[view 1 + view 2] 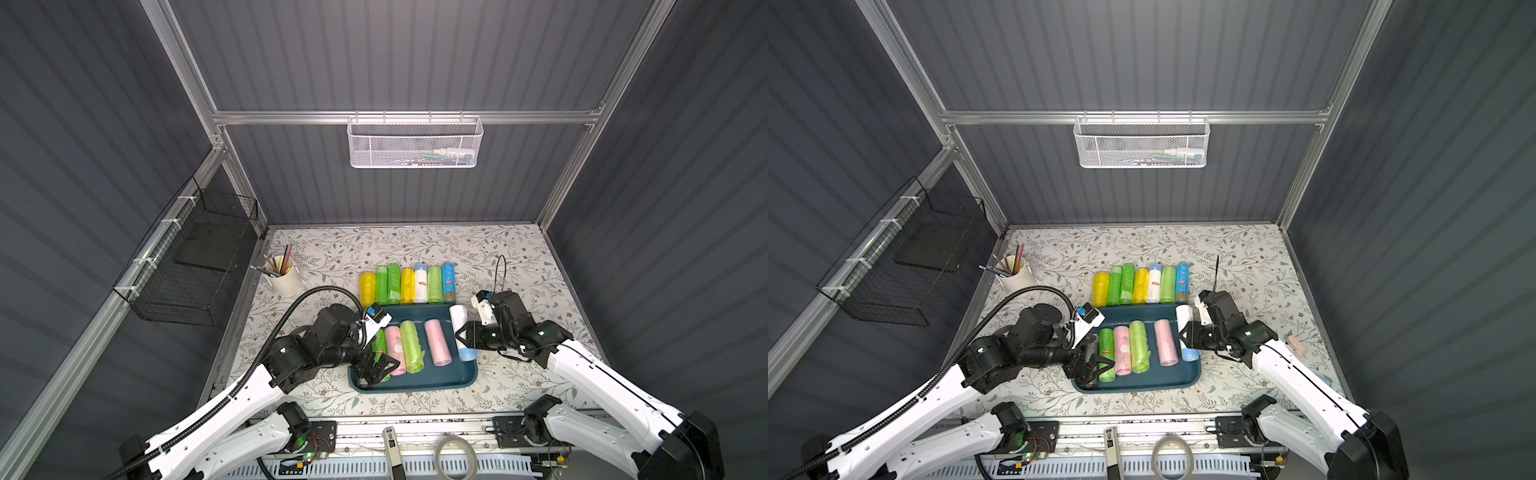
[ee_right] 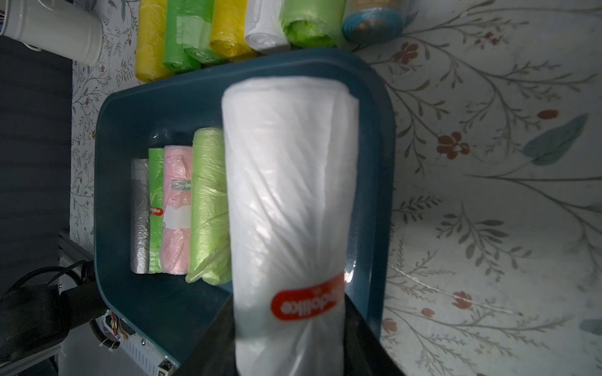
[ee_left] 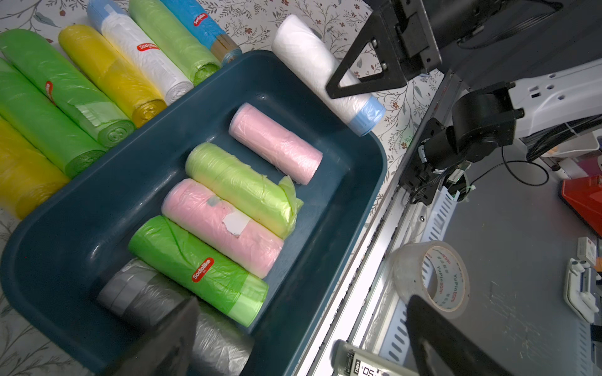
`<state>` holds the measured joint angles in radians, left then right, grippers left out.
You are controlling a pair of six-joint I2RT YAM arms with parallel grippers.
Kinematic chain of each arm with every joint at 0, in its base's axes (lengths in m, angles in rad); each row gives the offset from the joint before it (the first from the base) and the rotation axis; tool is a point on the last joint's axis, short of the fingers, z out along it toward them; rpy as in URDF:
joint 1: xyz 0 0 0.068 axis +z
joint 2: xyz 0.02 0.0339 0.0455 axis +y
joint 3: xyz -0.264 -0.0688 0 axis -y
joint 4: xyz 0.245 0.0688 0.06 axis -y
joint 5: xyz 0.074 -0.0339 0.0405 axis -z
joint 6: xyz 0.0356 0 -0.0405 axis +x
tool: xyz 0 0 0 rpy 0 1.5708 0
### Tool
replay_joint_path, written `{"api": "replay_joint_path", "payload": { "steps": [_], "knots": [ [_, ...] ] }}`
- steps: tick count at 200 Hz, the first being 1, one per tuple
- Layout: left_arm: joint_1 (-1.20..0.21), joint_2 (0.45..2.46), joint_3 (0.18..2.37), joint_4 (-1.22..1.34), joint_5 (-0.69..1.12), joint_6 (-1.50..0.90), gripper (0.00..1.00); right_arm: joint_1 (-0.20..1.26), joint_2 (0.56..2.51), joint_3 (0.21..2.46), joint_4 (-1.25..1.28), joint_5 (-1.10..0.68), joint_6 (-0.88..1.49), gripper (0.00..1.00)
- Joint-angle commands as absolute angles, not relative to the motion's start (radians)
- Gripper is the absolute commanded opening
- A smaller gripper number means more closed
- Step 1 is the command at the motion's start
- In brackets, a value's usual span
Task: Put the roll of trash bags into the storage box
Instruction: Place the roll of trash bags in the storage box.
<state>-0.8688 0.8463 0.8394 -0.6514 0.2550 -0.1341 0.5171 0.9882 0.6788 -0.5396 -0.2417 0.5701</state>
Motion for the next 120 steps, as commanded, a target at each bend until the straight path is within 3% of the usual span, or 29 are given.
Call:
{"api": "replay_joint_path", "payload": {
  "steps": [1,120],
  "knots": [
    [-0.862,0.834,0.832,-0.666,0.264,-0.13,1.0,0.545,0.991,0.678,-0.501,-0.196,0.613,0.44],
    [-0.862,0.839,0.833,-0.667,0.27,-0.13,1.0,0.653,1.167,0.735,-0.49,-0.046,0.631,0.45]
  ]
}}
